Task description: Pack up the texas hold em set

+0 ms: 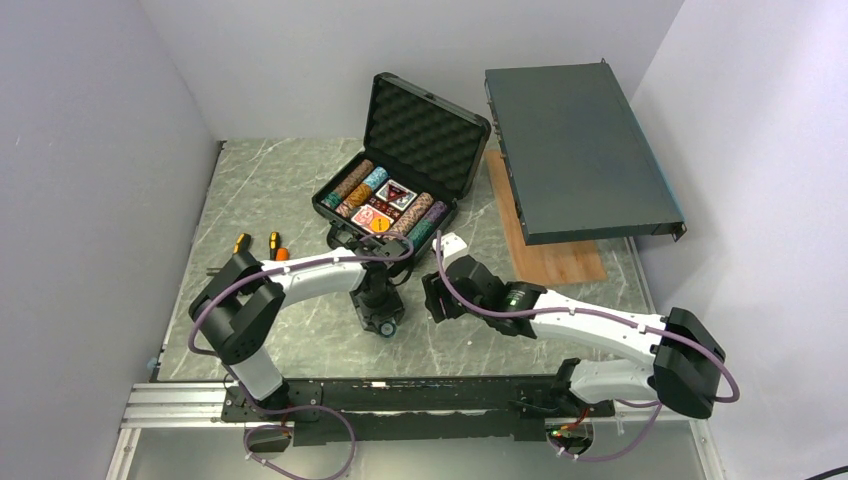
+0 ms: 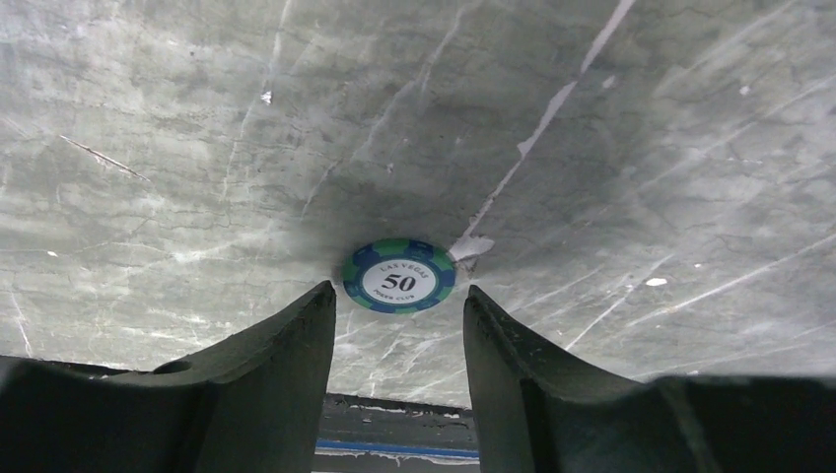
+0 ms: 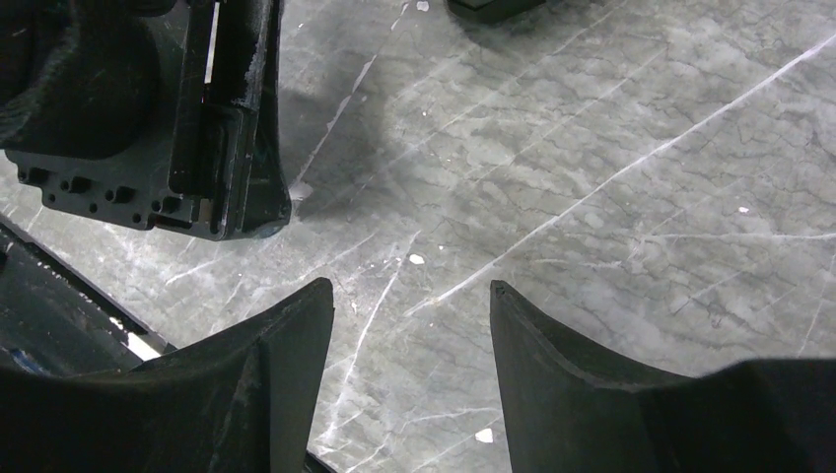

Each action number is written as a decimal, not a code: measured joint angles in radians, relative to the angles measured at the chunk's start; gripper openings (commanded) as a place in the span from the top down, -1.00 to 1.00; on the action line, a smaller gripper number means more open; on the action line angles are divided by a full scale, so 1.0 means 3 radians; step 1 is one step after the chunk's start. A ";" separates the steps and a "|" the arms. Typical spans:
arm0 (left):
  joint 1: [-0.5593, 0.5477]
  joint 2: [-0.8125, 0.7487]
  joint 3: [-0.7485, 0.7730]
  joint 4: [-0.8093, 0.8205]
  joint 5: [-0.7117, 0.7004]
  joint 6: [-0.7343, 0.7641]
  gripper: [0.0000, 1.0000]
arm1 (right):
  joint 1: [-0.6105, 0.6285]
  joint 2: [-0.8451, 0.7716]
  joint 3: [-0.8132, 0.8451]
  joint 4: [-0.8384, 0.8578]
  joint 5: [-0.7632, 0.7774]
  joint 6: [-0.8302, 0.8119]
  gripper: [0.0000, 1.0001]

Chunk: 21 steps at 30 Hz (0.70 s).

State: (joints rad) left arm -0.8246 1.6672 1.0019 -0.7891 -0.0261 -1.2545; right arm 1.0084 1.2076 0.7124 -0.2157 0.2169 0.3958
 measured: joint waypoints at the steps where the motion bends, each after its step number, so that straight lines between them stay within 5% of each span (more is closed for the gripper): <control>1: 0.0000 0.0000 -0.0011 -0.0004 -0.0003 -0.0013 -0.10 | 0.0000 -0.0018 -0.0009 -0.0001 0.0000 0.0000 -0.23; 21: 0.0025 0.0070 -0.0062 0.0017 0.0022 -0.0039 -0.09 | 0.0000 -0.0104 -0.0056 0.0001 -0.0003 0.0005 -0.23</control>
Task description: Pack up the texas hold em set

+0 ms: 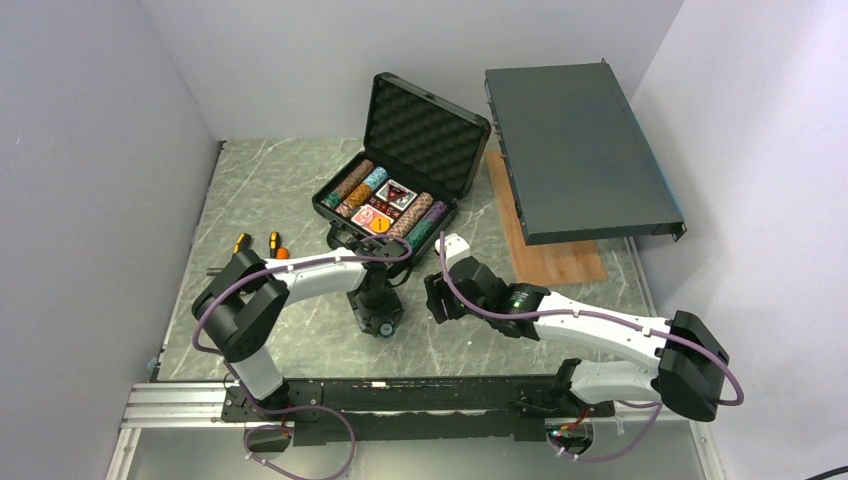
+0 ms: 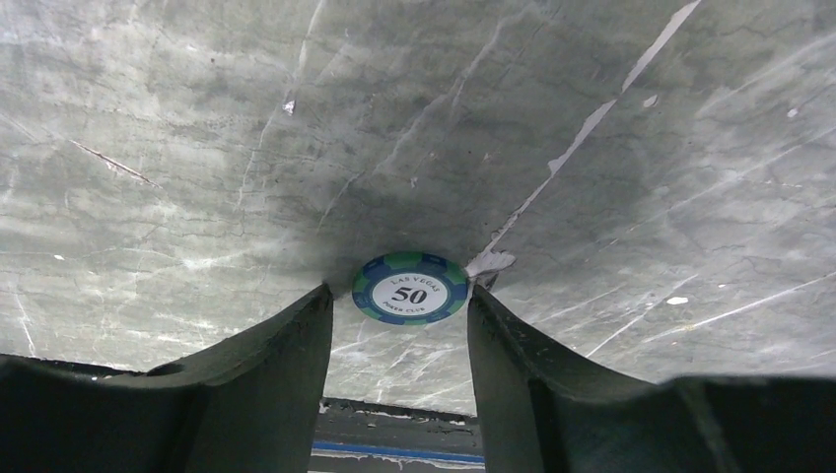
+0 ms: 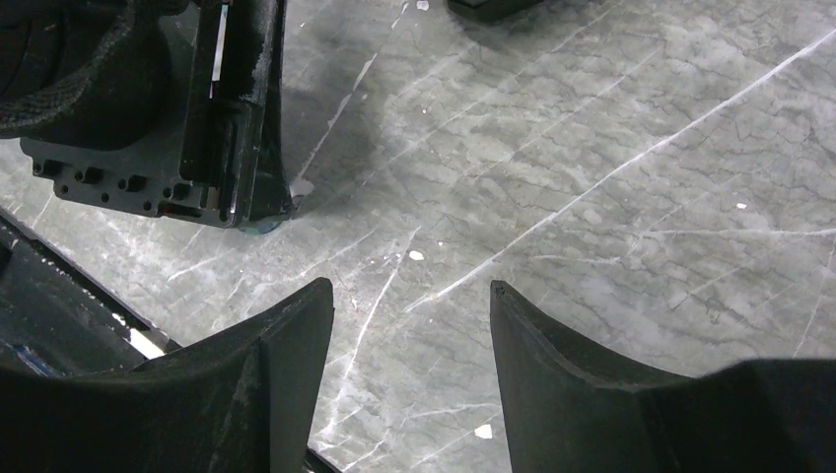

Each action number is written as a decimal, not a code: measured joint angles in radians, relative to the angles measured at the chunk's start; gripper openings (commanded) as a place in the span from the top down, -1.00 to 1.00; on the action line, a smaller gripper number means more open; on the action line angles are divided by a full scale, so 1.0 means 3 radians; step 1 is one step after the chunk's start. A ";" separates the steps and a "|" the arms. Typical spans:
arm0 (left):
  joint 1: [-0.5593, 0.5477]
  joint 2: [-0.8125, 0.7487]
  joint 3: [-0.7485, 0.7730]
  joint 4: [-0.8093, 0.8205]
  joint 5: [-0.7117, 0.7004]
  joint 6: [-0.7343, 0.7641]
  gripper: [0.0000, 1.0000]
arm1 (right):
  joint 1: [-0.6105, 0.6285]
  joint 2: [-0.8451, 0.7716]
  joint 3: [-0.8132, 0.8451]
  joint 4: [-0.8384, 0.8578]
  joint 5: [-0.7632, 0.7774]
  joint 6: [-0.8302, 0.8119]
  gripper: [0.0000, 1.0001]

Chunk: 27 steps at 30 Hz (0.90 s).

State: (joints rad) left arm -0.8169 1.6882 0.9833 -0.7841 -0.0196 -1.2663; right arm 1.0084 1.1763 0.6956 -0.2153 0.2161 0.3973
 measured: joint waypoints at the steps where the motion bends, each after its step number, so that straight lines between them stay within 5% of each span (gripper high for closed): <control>1: 0.0003 0.0005 0.0001 -0.0003 0.0004 -0.0001 -0.06 | 0.0000 0.0000 -0.0004 0.0001 0.0000 0.0000 -0.23; 11: 0.0017 0.0080 0.0065 -0.0111 0.0003 -0.0009 -0.07 | 0.0000 0.0000 -0.0006 0.0001 -0.0001 0.0000 -0.23; 27: 0.0011 0.0148 0.0165 -0.0188 -0.0006 -0.0003 0.20 | 0.0000 -0.0001 -0.0061 0.0034 -0.0031 0.0001 -0.24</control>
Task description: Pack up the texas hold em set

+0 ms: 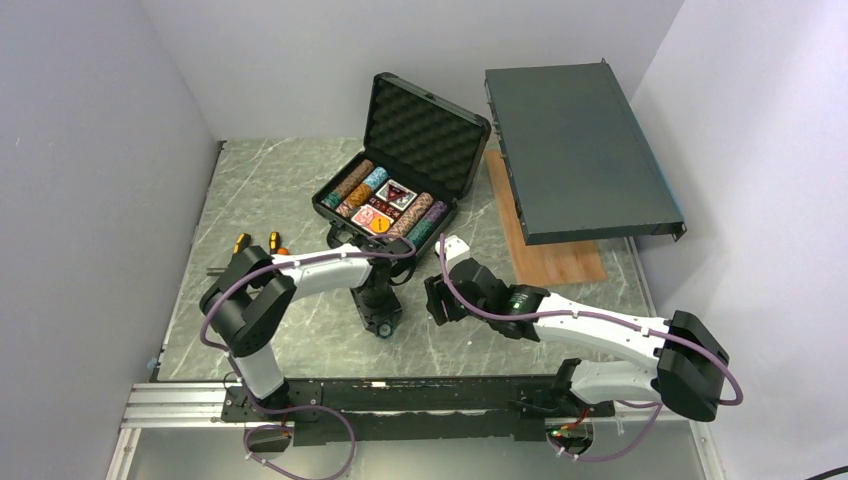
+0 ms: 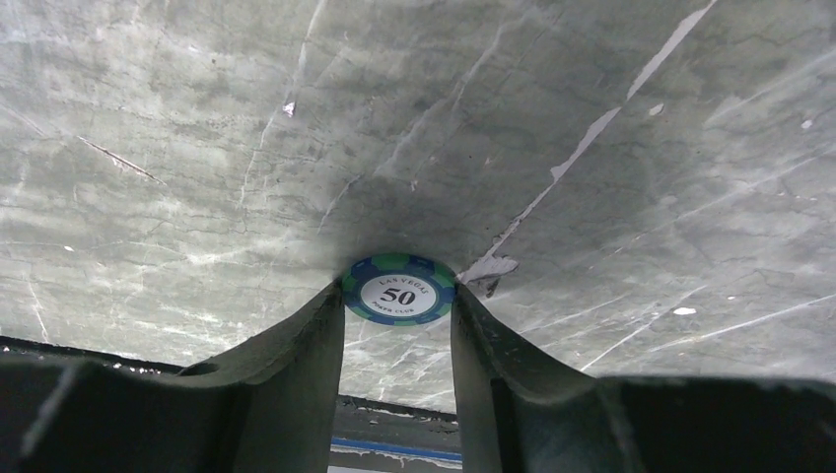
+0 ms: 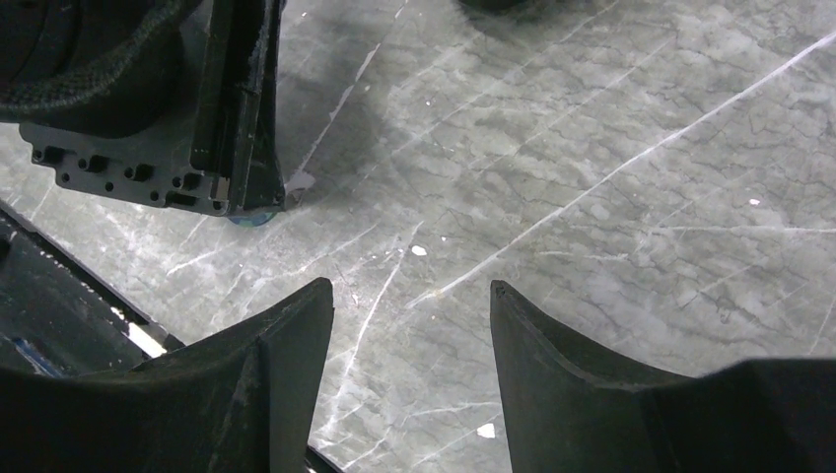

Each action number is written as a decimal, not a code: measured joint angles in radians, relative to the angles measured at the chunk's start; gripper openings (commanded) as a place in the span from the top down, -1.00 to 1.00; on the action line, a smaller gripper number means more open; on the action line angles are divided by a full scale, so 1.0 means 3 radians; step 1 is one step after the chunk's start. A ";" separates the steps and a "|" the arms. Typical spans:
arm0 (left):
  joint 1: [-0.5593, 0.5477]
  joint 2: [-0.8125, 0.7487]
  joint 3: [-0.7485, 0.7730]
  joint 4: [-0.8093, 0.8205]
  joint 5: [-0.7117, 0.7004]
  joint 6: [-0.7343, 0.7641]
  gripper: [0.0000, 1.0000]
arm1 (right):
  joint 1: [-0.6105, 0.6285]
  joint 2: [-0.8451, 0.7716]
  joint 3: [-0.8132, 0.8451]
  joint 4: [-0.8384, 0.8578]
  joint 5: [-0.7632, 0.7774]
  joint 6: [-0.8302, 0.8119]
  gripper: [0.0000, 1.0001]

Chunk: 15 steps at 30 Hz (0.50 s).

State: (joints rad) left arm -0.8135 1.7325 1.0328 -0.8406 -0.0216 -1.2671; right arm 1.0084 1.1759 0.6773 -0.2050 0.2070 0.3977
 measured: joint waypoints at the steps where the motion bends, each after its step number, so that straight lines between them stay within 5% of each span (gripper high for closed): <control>1: -0.0006 -0.0009 -0.0001 0.0003 -0.0015 0.0010 0.19 | 0.0000 0.0000 -0.0003 0.0013 -0.0011 0.0005 -0.24; 15: 0.0310 -0.0739 -0.0375 0.0395 0.0098 0.0084 0.16 | 0.0006 -0.0071 -0.0395 0.0927 -0.0481 0.0231 -0.30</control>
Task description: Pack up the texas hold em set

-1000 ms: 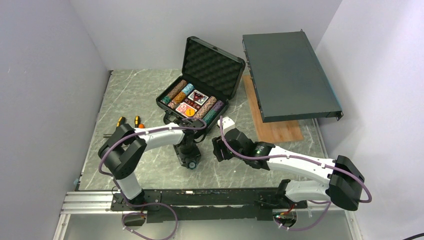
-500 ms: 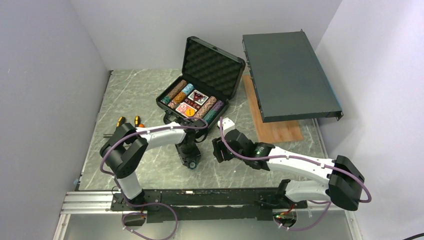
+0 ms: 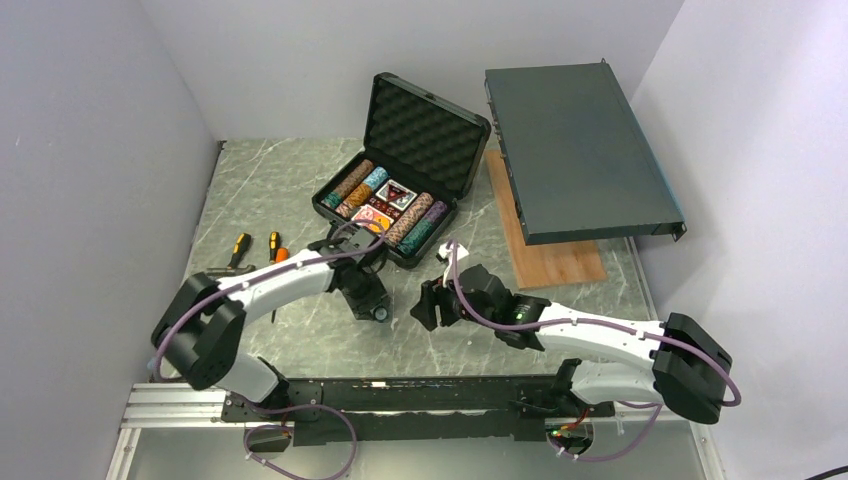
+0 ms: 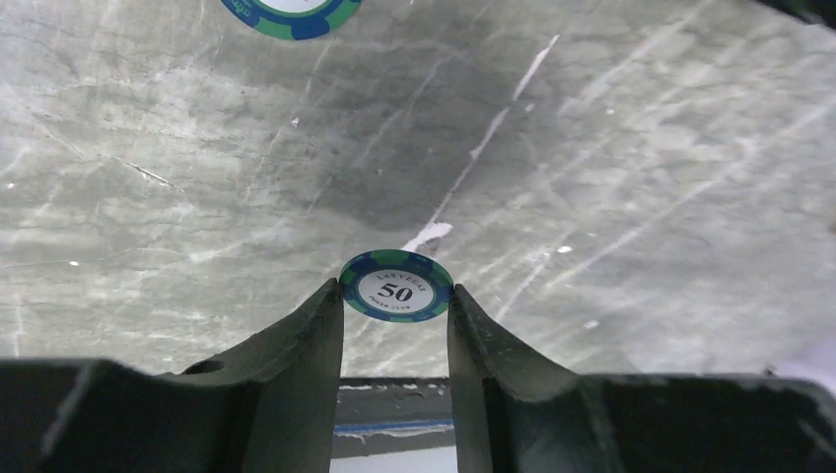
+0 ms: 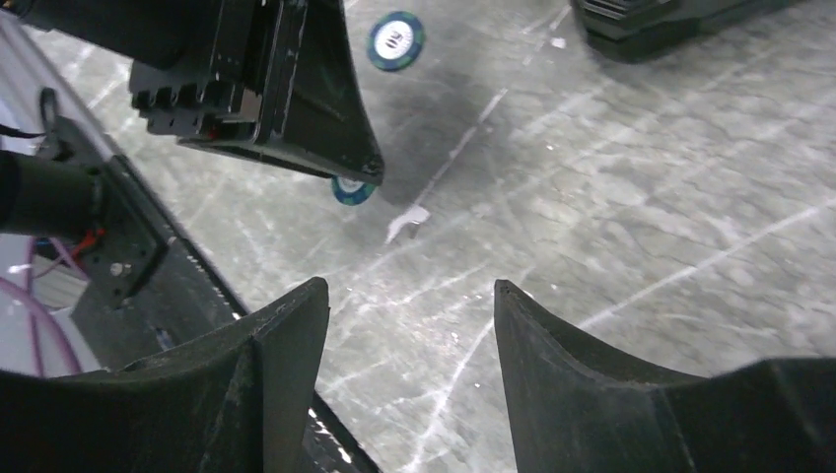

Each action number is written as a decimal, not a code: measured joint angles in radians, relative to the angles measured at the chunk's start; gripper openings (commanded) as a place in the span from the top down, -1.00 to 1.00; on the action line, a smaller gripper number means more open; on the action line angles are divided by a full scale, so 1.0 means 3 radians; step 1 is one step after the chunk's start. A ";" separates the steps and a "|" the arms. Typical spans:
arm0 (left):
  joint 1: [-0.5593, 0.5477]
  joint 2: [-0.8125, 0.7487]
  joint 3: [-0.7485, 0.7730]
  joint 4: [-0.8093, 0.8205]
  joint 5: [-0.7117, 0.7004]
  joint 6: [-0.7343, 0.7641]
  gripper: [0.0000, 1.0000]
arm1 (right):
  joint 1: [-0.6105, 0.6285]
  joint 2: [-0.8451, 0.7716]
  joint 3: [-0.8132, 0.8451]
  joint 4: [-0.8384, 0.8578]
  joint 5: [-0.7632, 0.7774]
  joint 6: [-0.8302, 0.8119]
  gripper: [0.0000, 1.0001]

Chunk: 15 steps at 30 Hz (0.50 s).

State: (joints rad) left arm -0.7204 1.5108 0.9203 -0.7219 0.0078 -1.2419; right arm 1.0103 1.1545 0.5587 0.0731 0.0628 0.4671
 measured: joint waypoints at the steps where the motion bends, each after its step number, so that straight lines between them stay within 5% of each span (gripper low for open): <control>1: 0.0058 -0.0092 -0.0065 0.0074 0.0083 -0.0003 0.15 | 0.0011 0.0001 -0.0041 0.0117 -0.0061 0.0029 -0.30; 7: 0.0367 -0.0462 -0.0326 0.0403 0.0561 -0.0018 0.12 | 0.0062 0.0032 -0.0106 0.0622 -0.0263 0.0189 -0.28; 15: 0.0493 -0.0683 -0.0533 0.0787 0.1006 -0.0032 0.13 | 0.0085 0.0343 -0.0086 0.0861 -0.0359 0.0342 0.00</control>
State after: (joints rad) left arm -0.5724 1.3060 0.7605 -0.4858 0.3096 -1.2514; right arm 1.0359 1.2575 0.5327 0.3313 -0.0448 0.5697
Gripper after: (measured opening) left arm 0.440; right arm 0.521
